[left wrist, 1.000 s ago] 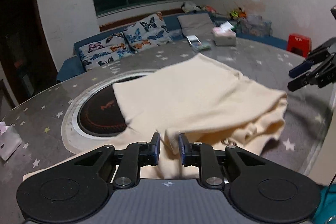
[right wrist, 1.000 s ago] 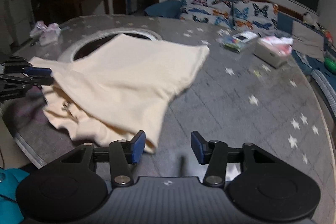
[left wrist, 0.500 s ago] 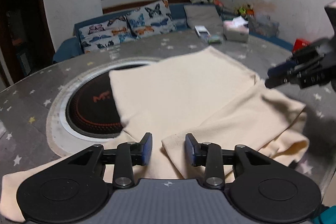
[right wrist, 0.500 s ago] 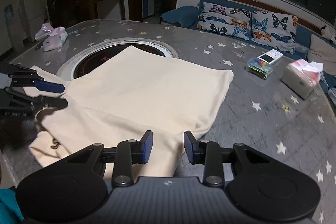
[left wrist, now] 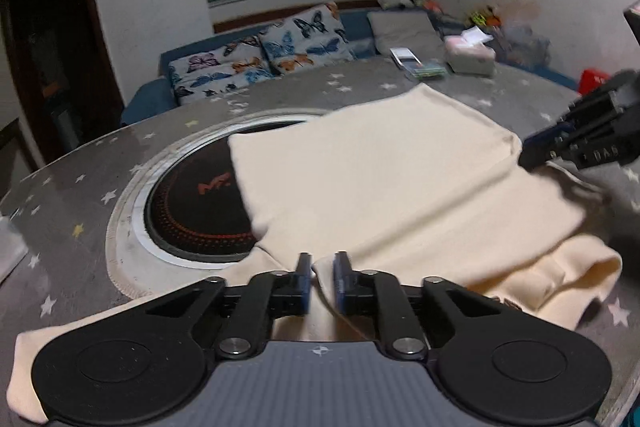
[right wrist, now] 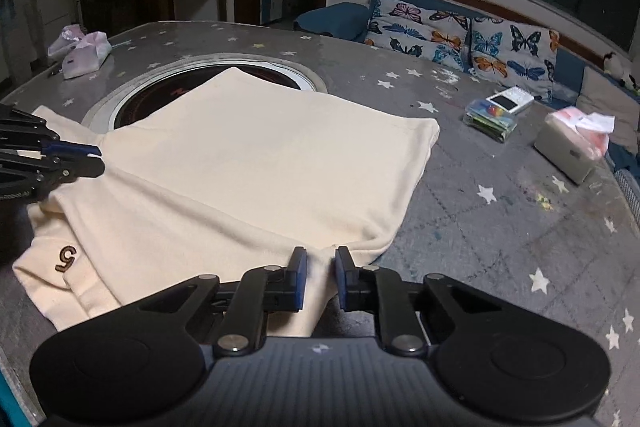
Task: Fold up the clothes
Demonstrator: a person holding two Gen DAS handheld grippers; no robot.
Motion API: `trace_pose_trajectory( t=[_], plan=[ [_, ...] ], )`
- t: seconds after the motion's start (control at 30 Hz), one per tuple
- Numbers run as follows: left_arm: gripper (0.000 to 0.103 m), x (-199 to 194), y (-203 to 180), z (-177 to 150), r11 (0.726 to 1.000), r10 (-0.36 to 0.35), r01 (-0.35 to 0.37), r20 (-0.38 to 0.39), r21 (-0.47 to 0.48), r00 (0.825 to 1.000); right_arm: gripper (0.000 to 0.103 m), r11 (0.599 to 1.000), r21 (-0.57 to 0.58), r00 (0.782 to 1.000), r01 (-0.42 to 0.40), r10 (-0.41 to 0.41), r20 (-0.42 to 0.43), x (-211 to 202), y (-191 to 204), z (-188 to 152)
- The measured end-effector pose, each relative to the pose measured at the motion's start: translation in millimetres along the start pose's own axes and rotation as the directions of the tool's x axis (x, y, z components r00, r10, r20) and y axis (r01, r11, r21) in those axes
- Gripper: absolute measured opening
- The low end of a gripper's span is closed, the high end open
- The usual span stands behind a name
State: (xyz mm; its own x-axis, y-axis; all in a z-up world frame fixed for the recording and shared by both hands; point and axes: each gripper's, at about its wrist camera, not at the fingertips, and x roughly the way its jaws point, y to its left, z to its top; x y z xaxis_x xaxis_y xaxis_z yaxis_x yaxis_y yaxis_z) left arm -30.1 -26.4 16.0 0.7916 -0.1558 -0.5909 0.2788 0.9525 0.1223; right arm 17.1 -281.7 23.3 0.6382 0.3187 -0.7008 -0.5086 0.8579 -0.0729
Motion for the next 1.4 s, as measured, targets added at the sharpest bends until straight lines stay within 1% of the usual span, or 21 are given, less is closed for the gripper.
trace_pose_trajectory(
  t=[0.03,0.1,0.13,0.2,0.33,0.37,0.47,0.57,0.63,0.7,0.73,0.77,0.83,0.97,1.07,1.17,1.27,1.33,1.4],
  plan=[
    [0.028,-1.6,0.4,2.3,1.0,0.007,-0.007,0.005,-0.011,1.0,0.014,1.0,-0.003,1.0,0.0,0.0,0.003,-1.3,0.7,0.8],
    [0.026,-8.0,-0.8,9.1,1.0,0.008,-0.007,0.036,-0.024,0.999,0.014,1.0,-0.008,1.0,-0.003,0.003,0.015,-5.2,2.0,3.7],
    [0.025,-10.6,-2.5,11.9,1.0,-0.008,0.009,0.051,-0.028,0.999,0.015,1.0,-0.01,1.0,-0.006,0.006,0.025,-7.9,2.6,5.5],
    [0.025,-7.8,-10.5,13.2,0.999,-0.049,0.05,0.053,-0.019,0.997,0.015,1.0,-0.015,0.999,-0.022,0.023,0.04,-12.8,5.7,9.0],
    [0.024,-2.1,-26.4,15.9,0.991,-0.131,0.131,0.055,-0.002,0.99,0.015,0.997,-0.046,0.997,-0.064,0.066,0.038,-13.0,17.1,10.9],
    [0.024,0.1,-30.1,16.1,0.989,-0.148,0.148,0.052,0.001,0.988,0.015,0.996,-0.046,0.997,-0.07,0.072,0.034,-11.4,18.9,10.3],
    [0.025,8.8,-34.1,8.3,0.989,-0.147,0.147,0.005,0.001,0.989,0.016,0.996,-0.038,0.997,-0.077,0.077,0.014,-4.3,21.1,7.0],
    [0.027,-0.1,-28.6,-1.4,0.994,-0.112,0.111,0.015,0.013,0.994,0.017,0.997,-0.026,0.997,-0.075,0.075,-0.002,-1.1,18.7,3.8],
    [0.026,-8.2,-21.8,-6.3,0.996,-0.084,0.084,0.019,0.008,0.996,0.017,0.997,-0.021,0.997,-0.075,0.074,-0.003,-1.8,17.9,2.6],
    [0.026,-18.9,-15.7,-11.0,0.997,-0.081,0.081,0.033,0.0,0.996,0.022,0.997,-0.027,0.997,-0.077,0.077,0.003,-6.2,19.7,2.2],
    [0.031,-23.3,-15.2,-13.7,0.997,-0.077,0.077,0.037,0.005,0.996,0.027,0.996,-0.032,0.997,-0.081,0.081,0.006,-8.7,21.7,1.9],
    [0.036,-26.1,-16.0,-15.9,0.997,-0.071,0.07,0.038,0.013,0.997,0.027,0.995,-0.04,0.996,-0.088,0.088,0.009,-11.4,24.6,1.6],
    [0.041,-30.9,-19.5,-21.7,0.998,-0.058,0.057,0.035,0.035,0.998,0.027,0.992,-0.06,0.994,-0.108,0.109,0.012,-16.3,31.4,1.9],
    [0.042,-32.5,-22.6,-28.3,0.998,-0.045,0.044,0.027,0.038,0.999,0.027,0.978,-0.117,0.984,-0.173,0.176,0.01,-20.0,55.0,4.5],
    [0.042,-37.7,-16.2,-27.2,1.0,-0.014,0.014,0.033,0.004,0.999,0.027,0.965,-0.162,0.978,-0.207,0.208,-0.009,-14.8,73.5,4.9],
    [0.042,-45.8,1.1,-26.2,0.997,0.05,-0.047,0.043,-0.06,0.998,0.027,0.956,-0.2,0.976,-0.215,0.219,-0.006,-15.3,86.2,8.7],
    [0.042,-54.6,22.8,-27.9,0.982,0.13,-0.123,0.041,-0.146,0.991,0.027,0.951,-0.206,0.971,-0.23,0.238,0.012,-16.9,95.3,15.3],
    [0.043,-57.7,40.0,-32.4,0.958,0.199,-0.19,0.019,-0.216,0.98,0.027,0.945,-0.205,0.965,-0.257,0.264,0.006,-13.4,103.2,17.3],
    [0.043,-60.7,56.8,-38.4,0.925,0.263,-0.255,-0.01,-0.281,0.965,0.027,0.934,-0.218,0.958,-0.283,0.287,-0.016,-7.8,112.5,16.7]
  ],
)
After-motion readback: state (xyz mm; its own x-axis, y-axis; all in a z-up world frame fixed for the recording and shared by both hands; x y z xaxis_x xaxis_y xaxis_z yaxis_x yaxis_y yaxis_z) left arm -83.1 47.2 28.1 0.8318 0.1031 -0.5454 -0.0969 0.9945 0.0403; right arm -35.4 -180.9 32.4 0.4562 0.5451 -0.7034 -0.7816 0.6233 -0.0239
